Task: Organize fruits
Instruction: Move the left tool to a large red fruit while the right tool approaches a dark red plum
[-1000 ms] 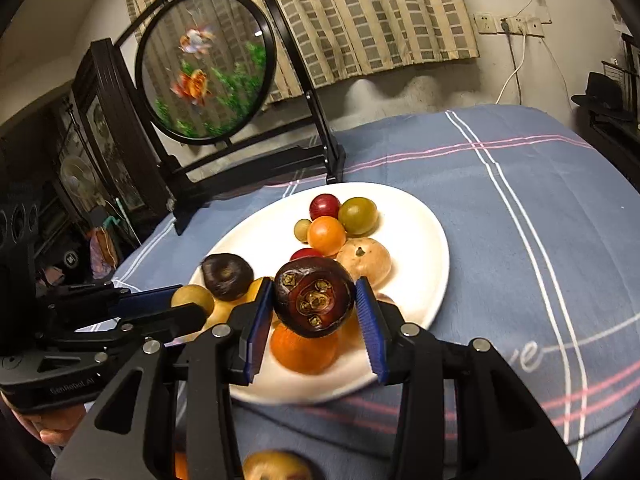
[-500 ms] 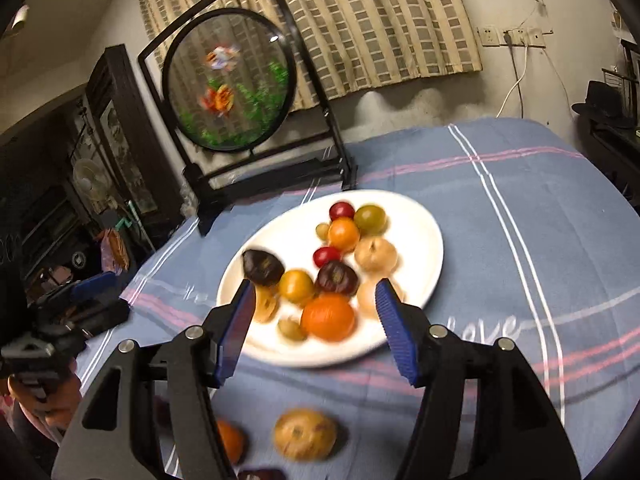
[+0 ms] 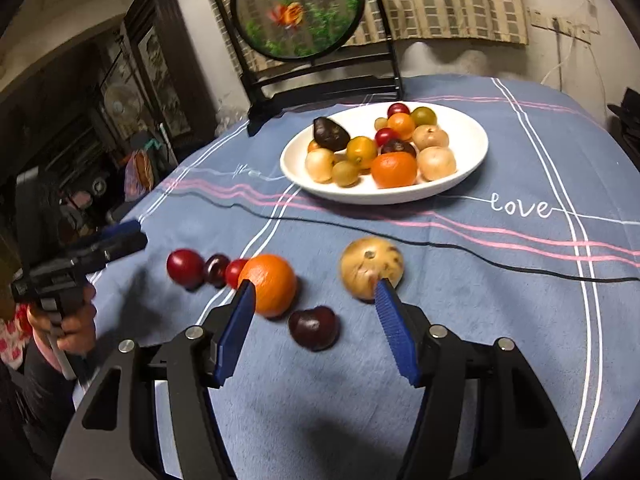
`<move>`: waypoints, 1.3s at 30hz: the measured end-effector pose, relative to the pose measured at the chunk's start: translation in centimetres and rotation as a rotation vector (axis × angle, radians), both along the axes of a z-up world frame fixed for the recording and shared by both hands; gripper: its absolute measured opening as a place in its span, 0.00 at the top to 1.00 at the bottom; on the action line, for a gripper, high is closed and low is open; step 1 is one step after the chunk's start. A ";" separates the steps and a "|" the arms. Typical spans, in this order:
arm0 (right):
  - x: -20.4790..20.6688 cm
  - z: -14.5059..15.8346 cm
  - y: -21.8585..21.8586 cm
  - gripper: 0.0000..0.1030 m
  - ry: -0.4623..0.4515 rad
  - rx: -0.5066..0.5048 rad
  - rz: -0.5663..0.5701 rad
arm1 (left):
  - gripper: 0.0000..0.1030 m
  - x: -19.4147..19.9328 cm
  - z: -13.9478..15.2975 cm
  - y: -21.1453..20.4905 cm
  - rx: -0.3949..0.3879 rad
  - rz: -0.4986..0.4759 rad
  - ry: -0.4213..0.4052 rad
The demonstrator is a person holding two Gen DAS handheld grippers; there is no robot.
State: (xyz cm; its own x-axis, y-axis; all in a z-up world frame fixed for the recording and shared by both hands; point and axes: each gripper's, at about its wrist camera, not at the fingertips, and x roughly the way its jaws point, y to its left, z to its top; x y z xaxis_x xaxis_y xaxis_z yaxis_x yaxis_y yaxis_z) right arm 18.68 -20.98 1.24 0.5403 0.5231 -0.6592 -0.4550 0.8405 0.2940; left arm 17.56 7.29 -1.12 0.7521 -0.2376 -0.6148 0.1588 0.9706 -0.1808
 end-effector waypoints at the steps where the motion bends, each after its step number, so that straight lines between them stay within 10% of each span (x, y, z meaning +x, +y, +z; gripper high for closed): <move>1: -0.2 0.0 0.2 0.39 -0.004 -0.008 0.012 | 0.03 -0.2 0.1 -0.1 0.007 0.003 -0.009; 39: -0.1 -3.5 4.0 0.68 0.014 -0.286 0.057 | 0.03 0.1 -0.1 -0.3 0.058 0.036 0.021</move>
State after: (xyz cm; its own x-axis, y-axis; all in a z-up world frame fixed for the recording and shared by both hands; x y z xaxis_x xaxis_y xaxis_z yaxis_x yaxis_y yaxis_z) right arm 18.54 -17.03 -2.29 0.5053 0.3444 -0.7912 -0.5016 0.8633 0.0555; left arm 17.63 6.95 -1.18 0.7460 -0.1744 -0.6427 0.1203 0.9845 -0.1275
